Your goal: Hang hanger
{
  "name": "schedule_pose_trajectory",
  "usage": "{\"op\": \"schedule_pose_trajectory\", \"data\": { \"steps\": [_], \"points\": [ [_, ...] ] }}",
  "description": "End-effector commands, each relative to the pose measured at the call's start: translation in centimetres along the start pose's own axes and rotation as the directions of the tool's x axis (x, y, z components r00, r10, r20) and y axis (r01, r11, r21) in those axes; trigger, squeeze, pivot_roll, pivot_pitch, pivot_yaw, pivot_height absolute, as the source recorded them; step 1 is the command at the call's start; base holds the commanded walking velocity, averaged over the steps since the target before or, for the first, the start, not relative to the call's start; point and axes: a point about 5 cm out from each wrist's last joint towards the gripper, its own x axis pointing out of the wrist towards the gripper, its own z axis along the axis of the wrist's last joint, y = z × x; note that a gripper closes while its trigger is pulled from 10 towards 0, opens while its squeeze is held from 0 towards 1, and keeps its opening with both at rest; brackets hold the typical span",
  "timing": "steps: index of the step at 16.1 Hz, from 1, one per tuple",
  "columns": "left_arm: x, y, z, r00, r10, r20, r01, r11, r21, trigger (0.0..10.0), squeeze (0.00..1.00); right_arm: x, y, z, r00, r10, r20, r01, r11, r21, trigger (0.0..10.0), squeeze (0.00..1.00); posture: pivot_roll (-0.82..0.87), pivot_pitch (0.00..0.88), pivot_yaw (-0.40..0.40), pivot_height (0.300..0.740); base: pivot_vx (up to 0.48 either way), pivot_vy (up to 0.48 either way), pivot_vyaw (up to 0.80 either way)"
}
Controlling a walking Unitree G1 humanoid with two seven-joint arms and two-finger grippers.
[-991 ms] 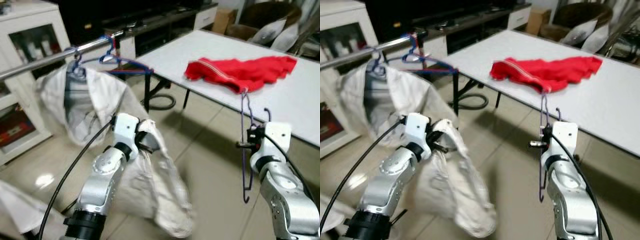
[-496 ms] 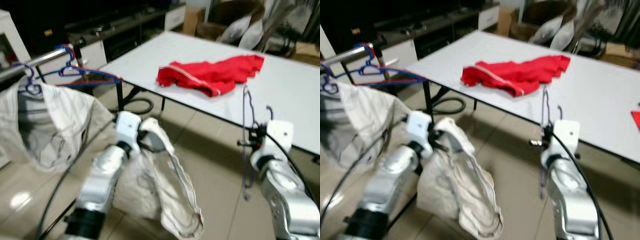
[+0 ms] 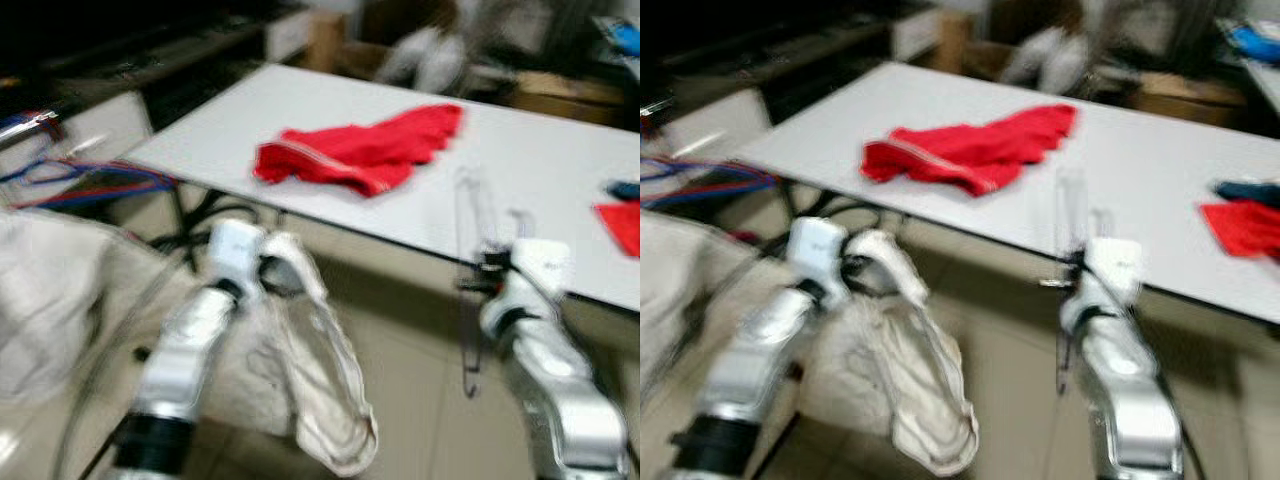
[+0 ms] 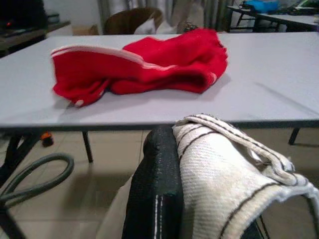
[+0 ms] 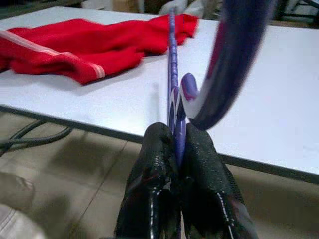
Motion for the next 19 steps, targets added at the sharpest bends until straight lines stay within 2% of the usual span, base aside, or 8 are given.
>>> {"op": "schedule_pose_trajectory", "data": {
  "steps": [1,17,19],
  "points": [
    [0.71,-1.27,1.63,0.996,-0.046,0.071,0.046,0.999,0.008,10.0,0.0,0.03,-1.12,0.31,0.999,-0.038,0.009,0.038,0.999,-0.006,10.0,0.0,0.01,0.0,0.002,0.74,0.311,0.0,0.0],
    [0.9,-1.04,2.23,0.995,-0.043,0.088,0.042,0.999,0.005,10.0,0.0,0.15,-0.83,0.33,0.999,-0.032,0.008,0.031,0.999,0.01,10.0,0.0,0.02,0.0,0.006,0.74,0.314,0.0,0.0],
    [0.99,-1.04,2.42,0.995,-0.042,0.094,0.042,0.999,0.001,10.0,0.0,0.2,-0.72,0.34,1.0,-0.027,0.006,0.027,1.0,0.015,10.0,0.0,0.01,0.0,0.006,0.74,0.315,0.0,-0.78]
  ]
}}
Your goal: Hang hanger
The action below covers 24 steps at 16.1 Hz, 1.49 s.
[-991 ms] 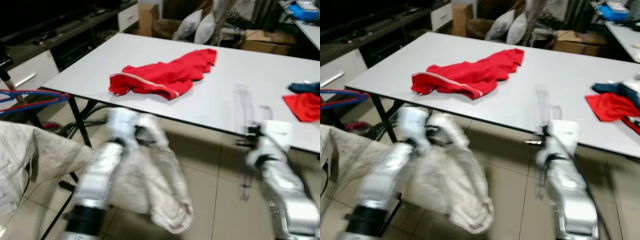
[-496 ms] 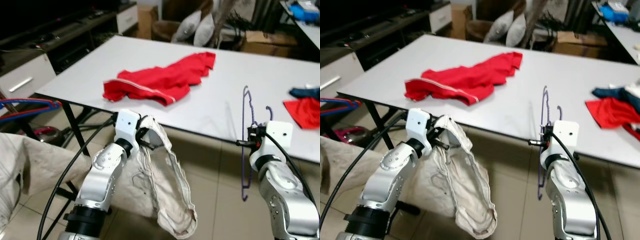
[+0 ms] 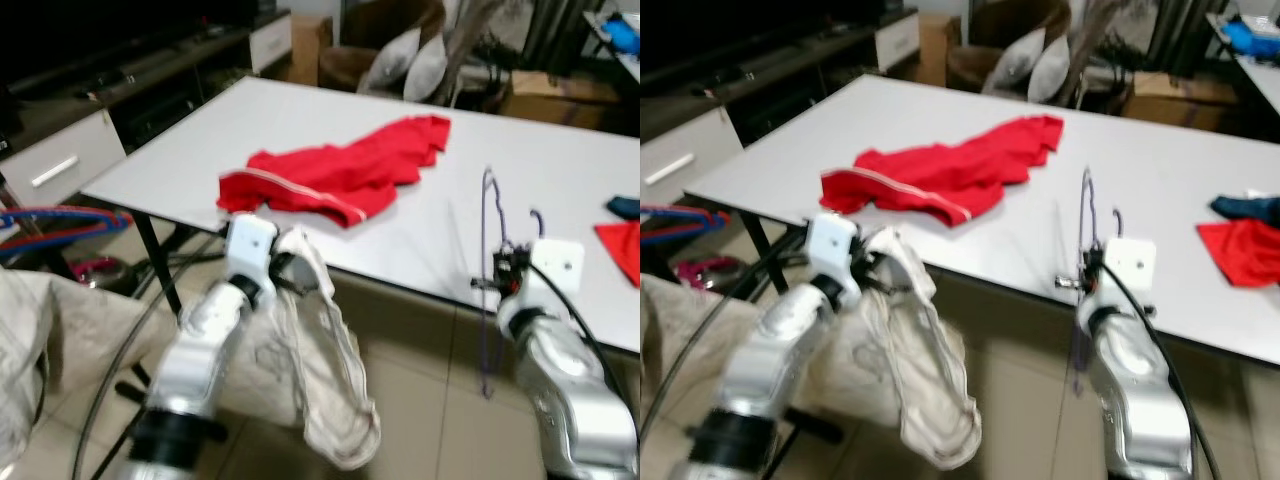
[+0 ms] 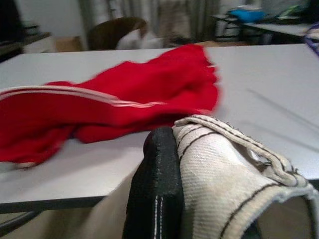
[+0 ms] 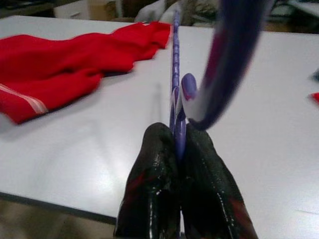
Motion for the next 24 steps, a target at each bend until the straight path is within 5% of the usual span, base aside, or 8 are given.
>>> {"op": "schedule_pose_trajectory", "data": {
  "steps": [1,2,7,9,10,13,17,24],
  "points": [
    [0.7,-0.4,2.0,0.996,-0.016,0.082,0.017,1.0,-0.012,10.0,0.0,0.0,-0.4,0.3,1.0,-0.009,0.009,0.009,1.0,-0.007,10.0,0.0,0.01,0.0,0.005,0.74,0.315,0.0,-0.8],
    [0.8,-0.4,2.1,0.996,-0.018,0.088,0.02,1.0,-0.015,10.0,0.0,0.0,-0.5,0.3,1.0,-0.01,0.01,0.01,1.0,-0.008,10.0,0.0,0.01,0.0,0.005,0.74,0.315,0.0,-0.8],
    [5.9,-1.5,8.9,0.956,-0.087,0.281,0.122,0.987,-0.109,10.0,0.0,0.3,-0.6,0.7,1.0,-0.02,0.023,0.02,1.0,-0.007,10.0,0.0,0.01,0.0,0.003,0.74,0.316,0.0,0.0],
    [7.9,-1.5,13.6,0.918,-0.114,0.38,0.16,0.983,-0.093,10.0,0.0,0.4,-0.6,0.8,0.999,-0.028,0.031,0.028,1.0,-0.005,10.0,0.0,0.0,0.0,0.013,0.74,0.317,0.0,0.0],
    [8.9,-0.8,17.8,0.884,-0.098,0.457,0.146,0.987,-0.071,10.0,0.0,0.3,-0.7,0.8,0.999,-0.033,0.034,0.033,0.999,-0.002,10.0,0.0,0.0,0.0,0.019,0.74,0.304,0.0,0.0],
    [8.5,0.8,25.7,0.791,-0.04,0.611,0.085,0.995,-0.045,10.0,0.0,0.1,-0.8,0.8,0.998,-0.045,0.036,0.045,0.999,0.003,10.0,0.0,-0.01,0.0,0.035,0.74,0.296,0.0,0.0],
    [8.2,1.3,27.9,0.75,-0.044,0.66,0.089,0.995,-0.035,10.0,0.0,0.0,-0.8,0.6,0.998,-0.056,0.036,0.056,0.998,0.009,10.0,0.0,-0.01,0.0,0.041,0.74,0.285,0.0,0.0],
    [8.6,1.5,27.9,0.743,-0.045,0.668,0.101,0.994,-0.045,10.0,0.0,0.2,-0.5,0.7,0.999,-0.042,0.034,0.042,0.999,0.005,10.0,0.0,-0.01,0.0,0.028,0.74,0.314,0.0,0.0]
  ]
}}
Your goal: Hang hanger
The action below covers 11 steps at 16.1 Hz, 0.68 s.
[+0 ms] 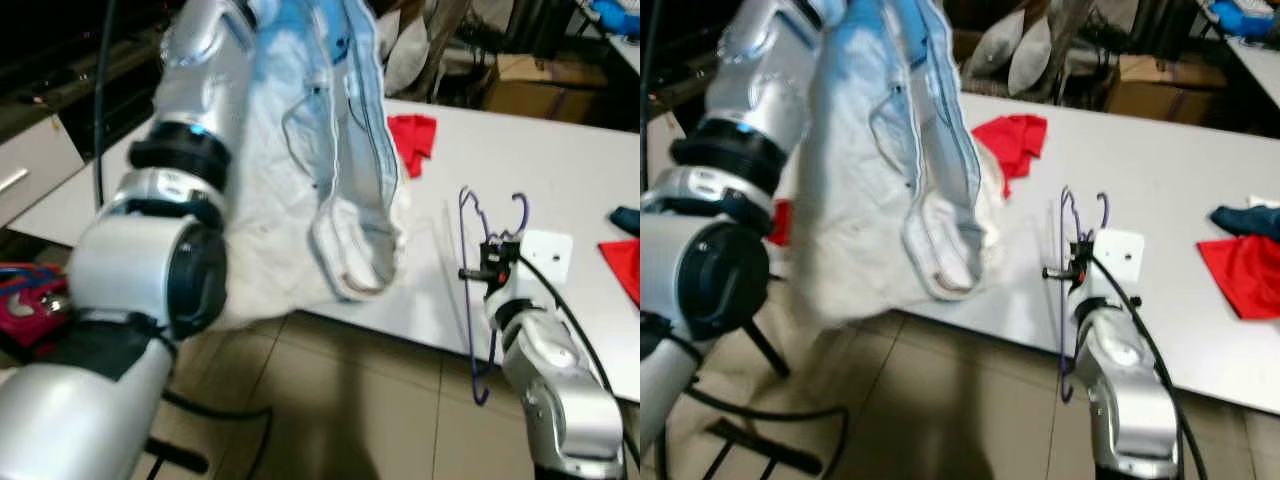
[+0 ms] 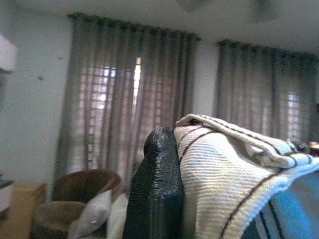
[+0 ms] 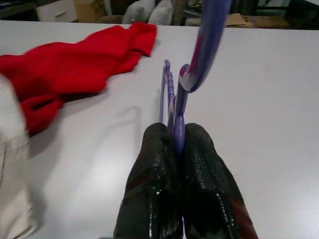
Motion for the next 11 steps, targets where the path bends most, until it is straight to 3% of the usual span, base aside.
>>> {"op": "schedule_pose_trajectory", "data": {
  "steps": [1,4,11],
  "points": [
    [0.6,-0.2,1.7,0.998,-0.023,0.054,0.022,0.999,0.03,10.0,0.0,0.0,0.0,0.2,1.0,-0.001,0.01,0.001,1.0,0.006,10.0,0.0,-0.01,0.0,0.029,0.74,0.322,0.0,0.0],
    [0.3,-0.3,0.4,0.999,-0.028,0.023,0.027,0.999,0.021,10.0,0.0,-0.1,0.0,0.2,1.0,-0.003,0.008,0.003,1.0,0.004,10.0,0.0,-0.02,0.0,0.033,0.74,0.35,0.0,0.0],
    [-0.1,-0.1,-0.5,1.0,-0.029,0.003,0.029,0.999,0.019,10.0,0.0,-0.2,-0.1,0.2,1.0,-0.004,0.009,0.004,1.0,-0.004,10.0,0.0,-0.02,0.0,0.027,0.74,0.387,0.0,0.0]
  ]
}}
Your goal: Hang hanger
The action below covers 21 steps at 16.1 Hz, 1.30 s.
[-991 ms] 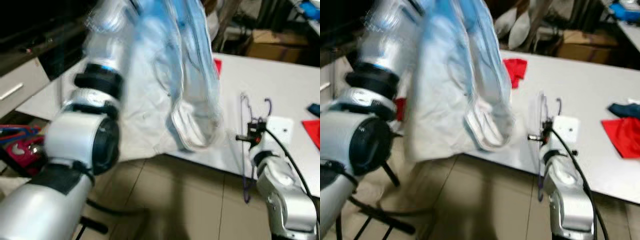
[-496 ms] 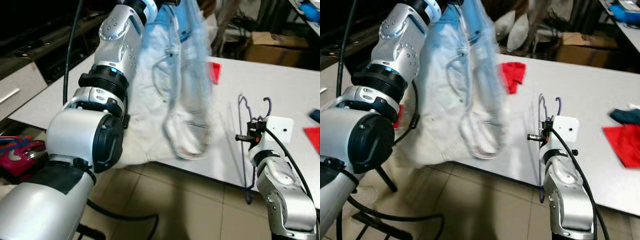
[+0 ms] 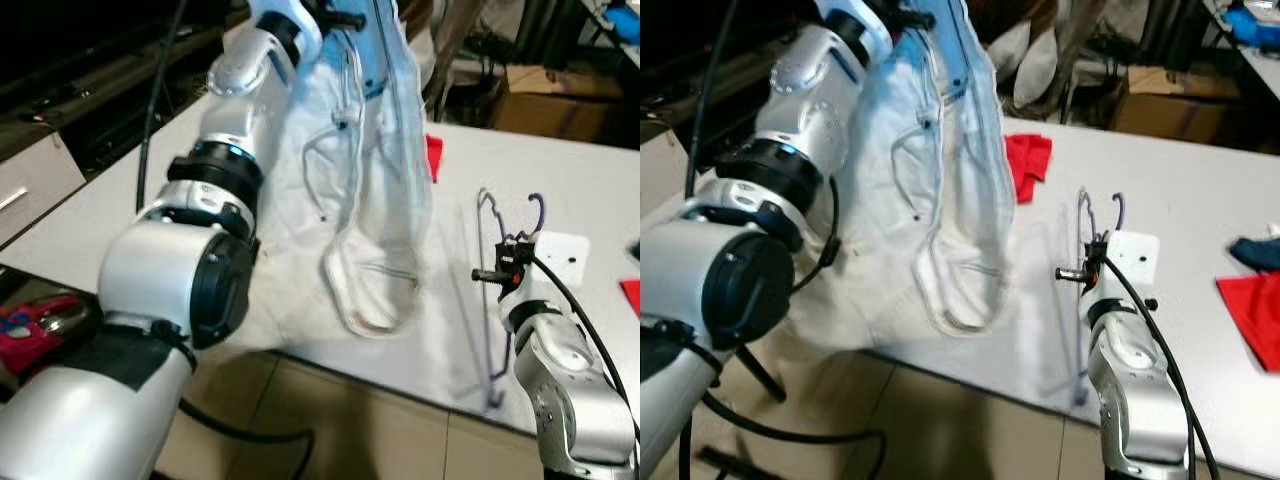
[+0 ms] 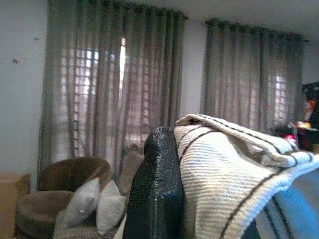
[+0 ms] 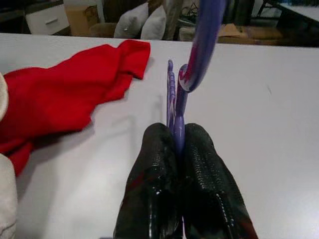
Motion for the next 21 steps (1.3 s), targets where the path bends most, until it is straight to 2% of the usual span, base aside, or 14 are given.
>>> {"op": "schedule_pose_trajectory", "data": {
  "steps": [1,5,7,8,10,12,13,14,15,17,18,19,20,21],
  "points": [
    [0.1,0.9,1.5,0.999,0.013,0.047,-0.014,0.999,0.031,10.0,0.0,0.0,0.5,-0.1,1.0,0.022,-0.003,-0.022,1.0,0.008,10.0,0.0,-0.02,0.0,0.027,0.74,0.386,0.0,0.0],
    [-1.5,1.0,-2.3,0.996,0.018,-0.086,-0.015,0.999,0.036,10.0,0.0,0.1,0.6,0.0,1.0,0.029,-0.002,-0.029,1.0,0.004,10.0,0.0,-0.02,0.0,0.019,0.74,0.357,0.0,0.0],
    [-3.9,0.7,-7.1,0.956,-0.005,-0.293,0.04,0.992,0.116,10.0,0.0,0.2,0.6,0.1,1.0,0.03,0.0,-0.03,1.0,0.003,10.0,0.0,-0.02,0.0,0.022,0.74,0.0,0.0,0.0],
    [-5.9,0.9,-9.8,0.911,0.005,-0.413,0.076,0.981,0.181,10.0,0.0,0.2,0.6,0.1,1.0,0.03,0.0,-0.03,1.0,0.002,10.0,0.0,-0.03,0.0,0.024,0.74,0.0,0.0,0.0],
    [-10.3,1.6,-14.2,0.764,0.003,-0.645,0.233,0.931,0.28,10.0,0.0,0.0,0.5,0.0,1.0,0.025,-0.002,-0.025,1.0,0.005,10.0,0.0,-0.03,0.0,0.024,0.74,0.0,0.0,0.0],
    [-13.0,2.6,-15.6,0.674,-0.035,-0.738,0.263,0.945,0.195,10.0,0.0,-0.1,0.5,-0.1,1.0,0.025,-0.007,-0.025,1.0,0.006,10.0,0.0,-0.02,0.0,0.019,0.74,0.0,0.0,0.0],
    [-13.9,3.5,-15.4,0.651,-0.08,-0.755,0.258,0.958,0.121,10.0,1.0,0.0,0.6,-0.2,1.0,0.029,-0.011,-0.029,1.0,0.007,10.0,0.0,-0.02,0.0,0.019,0.74,0.0,0.0,0.0],
    [-14.2,3.9,-15.2,0.641,-0.11,-0.76,0.264,0.961,0.084,10.0,1.0,0.0,0.7,-0.2,0.999,0.032,-0.012,-0.032,0.999,0.007,10.0,0.0,-0.02,0.0,0.019,0.74,0.0,0.0,0.0],
    [-14.3,4.8,-14.2,0.652,-0.139,-0.745,0.262,0.964,0.05,10.0,1.0,0.1,0.8,-0.2,0.999,0.038,-0.014,-0.038,0.999,0.008,10.0,0.0,0.0,0.0,0.006,0.74,0.0,0.0,0.0],
    [-13.7,6.7,-11.0,0.729,-0.225,-0.647,0.261,0.965,-0.041,10.0,1.0,0.2,1.0,-0.2,0.999,0.046,-0.014,-0.045,0.999,0.01,10.0,0.0,0.01,0.0,0.005,0.74,0.0,0.0,0.0],
    [-13.7,7.1,-10.2,0.736,-0.25,-0.629,0.282,0.958,-0.05,10.0,1.0,0.3,1.0,-0.2,0.999,0.047,-0.014,-0.047,0.999,0.012,10.0,0.0,0.01,0.0,0.006,0.74,0.0,0.0,0.0],
    [-13.8,8.5,-7.9,0.776,-0.274,-0.568,0.285,0.956,-0.071,10.0,0.22,0.3,1.1,-0.2,0.999,0.048,-0.015,-0.047,0.999,0.017,10.0,0.0,0.02,0.0,0.006,0.74,0.0,0.0,0.0],
    [-13.4,9.6,-6.5,0.83,-0.209,-0.518,0.206,0.976,-0.064,10.0,0.0,0.3,1.1,-0.3,0.999,0.047,-0.016,-0.047,0.999,0.021,10.0,0.0,0.02,0.0,0.01,0.74,0.0,0.0,0.0],
    [-13.0,10.2,-5.6,0.867,-0.16,-0.472,0.146,0.987,-0.068,10.0,0.0,0.3,1.1,-0.4,0.999,0.046,-0.017,-0.046,0.999,0.026,10.0,0.0,0.03,0.0,0.011,0.74,0.0,0.0,0.0]
  ]
}}
